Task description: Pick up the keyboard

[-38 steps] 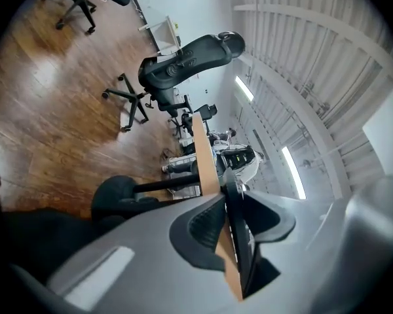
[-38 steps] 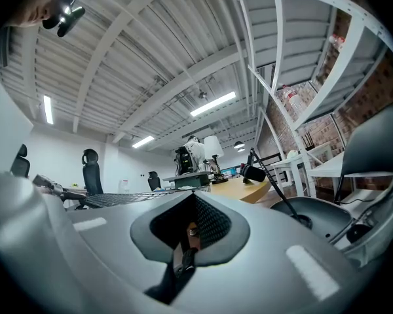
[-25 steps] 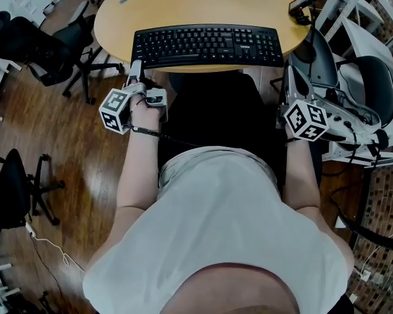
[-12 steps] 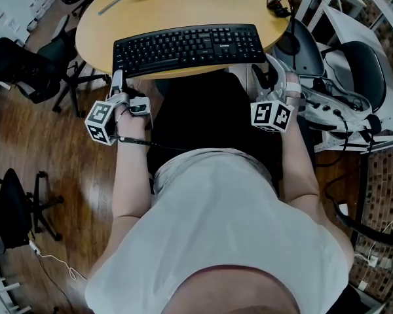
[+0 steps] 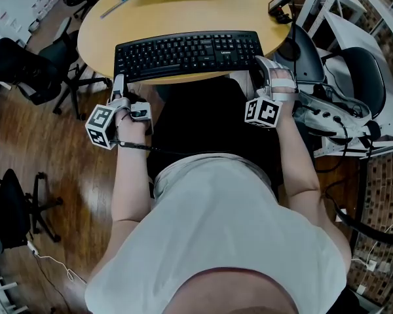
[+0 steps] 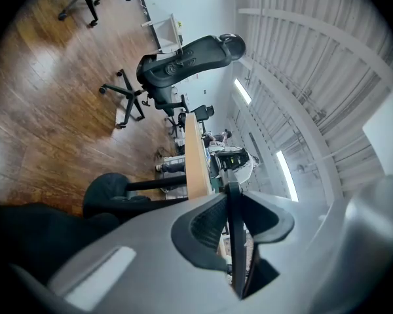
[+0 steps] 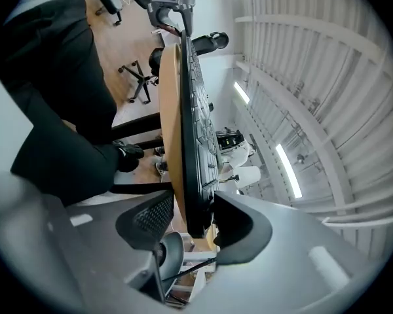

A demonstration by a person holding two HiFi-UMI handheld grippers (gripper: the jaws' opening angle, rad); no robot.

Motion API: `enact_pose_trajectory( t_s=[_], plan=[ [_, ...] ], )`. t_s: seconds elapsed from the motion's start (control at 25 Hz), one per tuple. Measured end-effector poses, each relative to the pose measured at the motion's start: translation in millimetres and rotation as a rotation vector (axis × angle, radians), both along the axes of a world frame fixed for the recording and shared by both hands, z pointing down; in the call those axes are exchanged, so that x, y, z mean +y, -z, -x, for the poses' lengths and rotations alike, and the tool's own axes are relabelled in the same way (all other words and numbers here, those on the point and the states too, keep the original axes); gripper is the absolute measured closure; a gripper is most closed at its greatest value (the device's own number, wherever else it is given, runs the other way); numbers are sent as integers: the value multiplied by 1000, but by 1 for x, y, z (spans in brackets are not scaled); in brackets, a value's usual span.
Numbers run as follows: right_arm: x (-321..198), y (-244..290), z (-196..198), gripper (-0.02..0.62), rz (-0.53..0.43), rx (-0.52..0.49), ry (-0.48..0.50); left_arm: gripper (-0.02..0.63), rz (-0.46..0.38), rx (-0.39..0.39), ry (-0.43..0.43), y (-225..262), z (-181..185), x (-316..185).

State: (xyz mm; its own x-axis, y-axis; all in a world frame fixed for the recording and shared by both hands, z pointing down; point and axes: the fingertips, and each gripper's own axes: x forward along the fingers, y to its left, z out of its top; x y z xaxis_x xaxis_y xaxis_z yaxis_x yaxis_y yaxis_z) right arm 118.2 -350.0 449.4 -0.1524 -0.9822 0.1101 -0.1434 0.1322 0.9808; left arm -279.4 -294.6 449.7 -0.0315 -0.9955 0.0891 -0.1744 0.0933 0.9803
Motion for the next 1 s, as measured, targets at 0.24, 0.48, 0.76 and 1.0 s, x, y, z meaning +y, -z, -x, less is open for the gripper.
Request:
enact_pose_trajectory(
  t_s=[0.24,0.48,0.76,1.0],
  plan=[
    [4,9,-1,477,-34,14,-14,204,2,-5,5,0,1,0],
    [6,13,-1,500,-47,26,-17,202,5,19,1,-5,1,1],
    [10,22,-2,511,-64,29,-13,200,-13,39,-4,1,0,0],
    [14,33,0,518,-103,29,-1,198,-19,50,-2,6,1,2]
  ],
)
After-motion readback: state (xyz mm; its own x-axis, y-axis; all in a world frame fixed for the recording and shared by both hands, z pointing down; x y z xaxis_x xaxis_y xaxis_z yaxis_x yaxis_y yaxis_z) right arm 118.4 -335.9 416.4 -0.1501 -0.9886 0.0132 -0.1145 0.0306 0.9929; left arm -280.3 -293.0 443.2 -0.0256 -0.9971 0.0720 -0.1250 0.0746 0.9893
